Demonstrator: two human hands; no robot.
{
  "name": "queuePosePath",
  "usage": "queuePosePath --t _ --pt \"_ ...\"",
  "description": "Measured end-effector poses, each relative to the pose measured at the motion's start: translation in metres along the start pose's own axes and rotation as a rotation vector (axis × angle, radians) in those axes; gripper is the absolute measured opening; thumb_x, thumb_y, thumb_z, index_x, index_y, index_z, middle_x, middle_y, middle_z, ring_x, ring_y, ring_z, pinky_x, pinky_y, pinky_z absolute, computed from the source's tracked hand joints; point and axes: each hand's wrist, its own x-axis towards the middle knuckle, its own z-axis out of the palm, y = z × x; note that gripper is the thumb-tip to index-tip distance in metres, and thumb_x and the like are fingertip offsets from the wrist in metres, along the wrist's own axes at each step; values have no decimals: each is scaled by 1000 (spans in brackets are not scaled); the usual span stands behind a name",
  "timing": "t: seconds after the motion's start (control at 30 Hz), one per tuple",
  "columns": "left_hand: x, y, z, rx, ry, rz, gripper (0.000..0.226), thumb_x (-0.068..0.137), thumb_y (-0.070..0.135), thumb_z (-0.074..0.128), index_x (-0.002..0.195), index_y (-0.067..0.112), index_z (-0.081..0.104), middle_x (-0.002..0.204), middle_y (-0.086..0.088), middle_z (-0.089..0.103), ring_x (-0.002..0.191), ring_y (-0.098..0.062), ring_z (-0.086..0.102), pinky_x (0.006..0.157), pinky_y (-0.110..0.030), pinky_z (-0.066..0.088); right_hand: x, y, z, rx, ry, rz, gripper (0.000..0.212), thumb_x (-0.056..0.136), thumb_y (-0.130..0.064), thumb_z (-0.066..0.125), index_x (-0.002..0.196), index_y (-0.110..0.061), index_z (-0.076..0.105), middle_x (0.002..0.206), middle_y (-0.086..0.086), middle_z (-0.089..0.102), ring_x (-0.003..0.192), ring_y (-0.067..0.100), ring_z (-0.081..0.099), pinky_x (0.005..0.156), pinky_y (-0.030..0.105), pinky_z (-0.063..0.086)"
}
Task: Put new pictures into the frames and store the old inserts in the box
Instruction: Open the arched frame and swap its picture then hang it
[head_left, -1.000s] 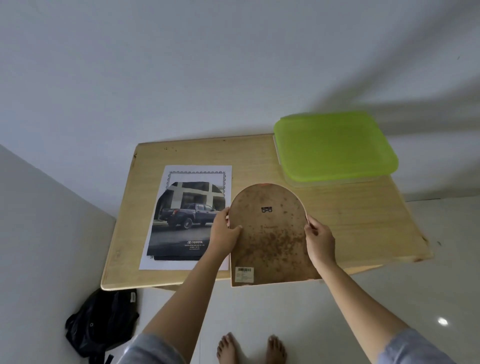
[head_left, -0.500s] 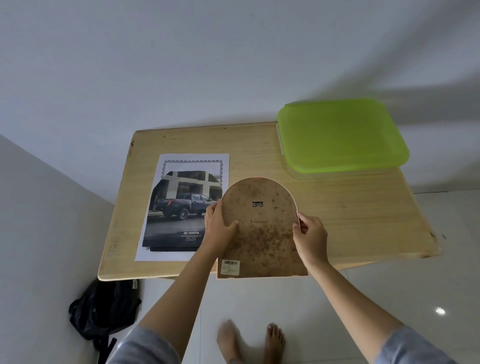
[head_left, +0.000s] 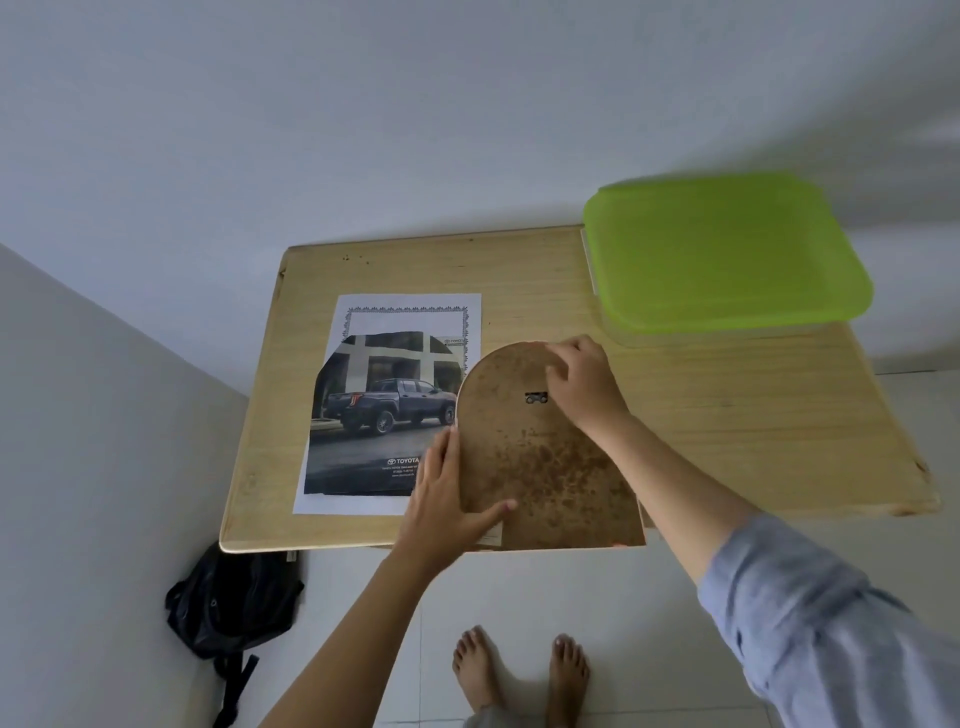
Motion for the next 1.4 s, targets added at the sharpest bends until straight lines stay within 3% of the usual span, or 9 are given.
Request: queuePosePath --t 0.13,0.27,0.43,0.8,1.1,1.23,1.4 --pt "-9 -8 7 155 -119 62 139 50 85 55 138 23 -33 148 8 -36 136 -12 -30 113 -37 -6 14 7 15 -209 -40 -69 38 91 -17 46 128 -11 52 119 9 46 114 25 39 89 40 46" --pt "-6 -14 5 244 -153 125 144 45 87 53 132 20 -40 142 5 -44 134 -11 -37 111 -30 -18 13 10 16 -350 -15 -176 38 92 -22 46 127 -10 51 121 10 47 111 28 42 85 40 46" --pt "-8 -14 8 267 -126 120 144 44 89 49 134 19 -39 145 4 -42 136 -13 -33 111 -30 -18 18 6 14 -409 -41 -236 36 93 -28 48 121 -7 53 119 11 49 108 28 44 84 38 44" --pt "-17 -18 10 308 -62 107 141 45 93 45 137 21 -34 146 9 -37 136 -8 -32 112 -28 -15 33 -4 10 -456 -98 -154 41 85 -50 54 100 -12 53 111 8 47 107 27 39 90 35 32" --pt "-18 -14 11 307 -9 76 144 44 94 44 140 17 -30 150 6 -31 137 -7 -30 113 -26 -15 31 -15 -10 -152 -140 -76 33 79 -36 68 100 -14 56 106 4 44 97 20 51 76 29 41" --pt "-19 -10 9 270 24 35 143 46 90 50 136 20 -36 146 7 -36 135 -6 -33 112 -25 -16 25 -7 -38 -148 -136 1 33 80 -33 68 108 -16 64 114 2 63 104 18 58 85 29 44" --pt "-20 -10 8 291 15 51 144 46 91 48 135 17 -37 147 4 -35 135 -7 -33 110 -23 -19 7 6 -59 34 -169 88 39 80 -24 69 118 -15 64 126 2 60 117 16 52 94 22 37"
